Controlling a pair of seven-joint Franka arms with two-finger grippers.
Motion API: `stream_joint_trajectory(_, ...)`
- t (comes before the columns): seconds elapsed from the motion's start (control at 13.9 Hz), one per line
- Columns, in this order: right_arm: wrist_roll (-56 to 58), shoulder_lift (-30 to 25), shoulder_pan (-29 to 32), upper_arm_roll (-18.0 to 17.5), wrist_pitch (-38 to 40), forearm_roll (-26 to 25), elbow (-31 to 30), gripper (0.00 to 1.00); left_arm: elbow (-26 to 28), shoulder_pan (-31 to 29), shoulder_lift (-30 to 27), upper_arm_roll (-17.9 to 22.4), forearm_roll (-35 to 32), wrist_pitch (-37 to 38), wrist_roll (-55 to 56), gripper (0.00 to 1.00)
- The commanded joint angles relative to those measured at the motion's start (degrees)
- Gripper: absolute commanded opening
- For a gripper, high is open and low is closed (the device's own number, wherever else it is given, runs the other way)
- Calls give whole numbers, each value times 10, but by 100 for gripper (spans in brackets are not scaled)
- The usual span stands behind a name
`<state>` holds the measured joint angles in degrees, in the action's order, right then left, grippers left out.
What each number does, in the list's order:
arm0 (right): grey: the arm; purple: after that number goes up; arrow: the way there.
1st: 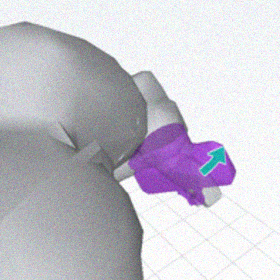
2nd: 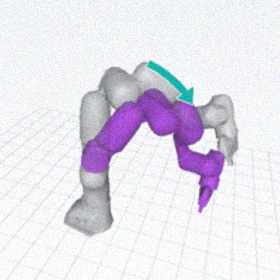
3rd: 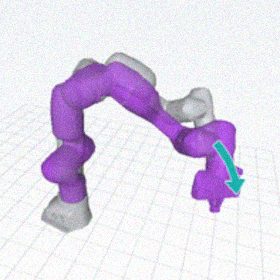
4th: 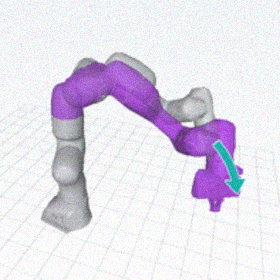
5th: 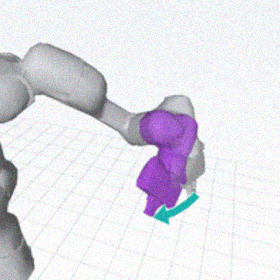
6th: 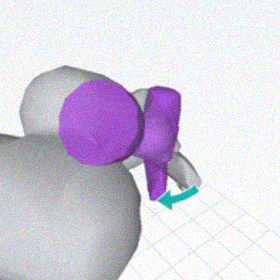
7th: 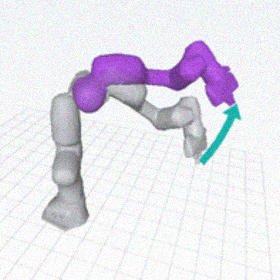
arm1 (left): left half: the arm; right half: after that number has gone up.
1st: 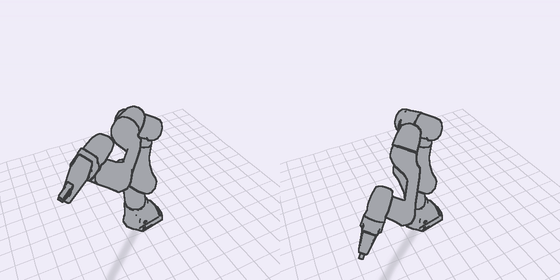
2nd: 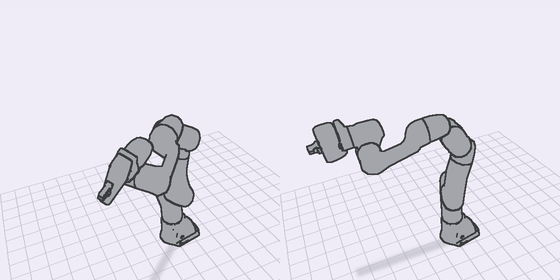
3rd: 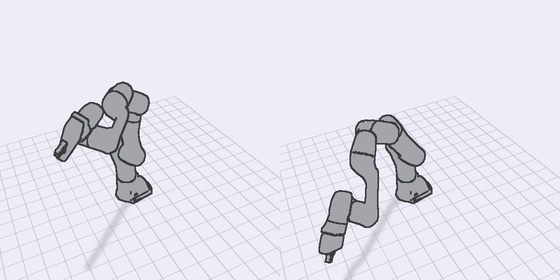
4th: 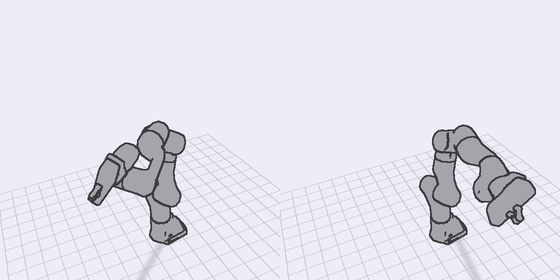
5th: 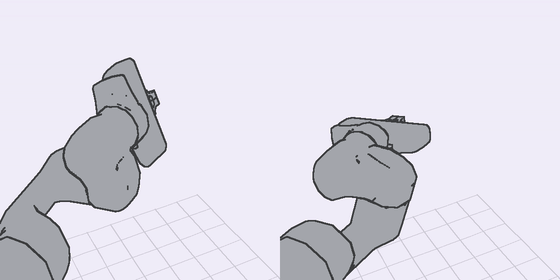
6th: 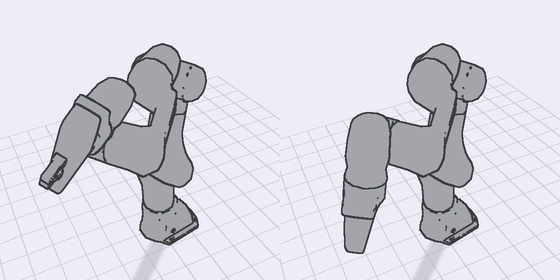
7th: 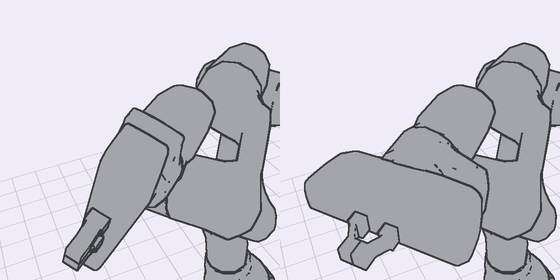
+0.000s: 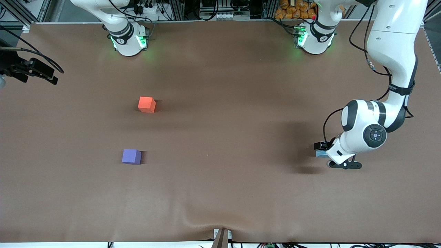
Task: Place blue block between orange and purple blocks
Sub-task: 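Close the left gripper on the light-blue cube and lift it, then carry the blue cube with the left gripper to mid-table, set down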
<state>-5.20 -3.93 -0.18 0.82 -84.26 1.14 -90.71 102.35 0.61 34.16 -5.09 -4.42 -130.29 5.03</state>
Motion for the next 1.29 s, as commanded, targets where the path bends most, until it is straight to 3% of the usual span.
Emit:
stream_joint_trajectory(0.0, -7, -4, -3, 2, 0, 1, -1, 100, 6, -10, 11, -4, -14, -21, 10, 81)
stream_joint_trajectory(0.14, -7, -4, -3, 2, 0, 1, -1, 100, 5, -7, 13, -4, -14, -20, 12, 22)
stream_joint_trajectory(0.22, -6, -4, -3, 2, 0, 1, -1, 100, 3, -5, 11, -5, -13, -16, 13, 0)
stream_joint_trajectory(0.57, -7, -4, -3, 2, 0, 1, -1, 100, -20, 60, -17, -43, -7, -4, 149, 0)
stream_joint_trajectory(0.86, -7, -4, -3, 2, 0, 1, 0, 100, -129, 174, 16, -44, 17, 51, 204, 0)
stream_joint_trajectory(1.0, -7, -4, -3, 2, -1, 1, 0, 100, -201, 218, 66, -44, 75, 53, 240, 0)
stream_joint_trajectory(1.22, -9, -3, -5, 2, -3, 1, 0, 100, -281, 276, 122, -43, 88, 53, 259, 0)
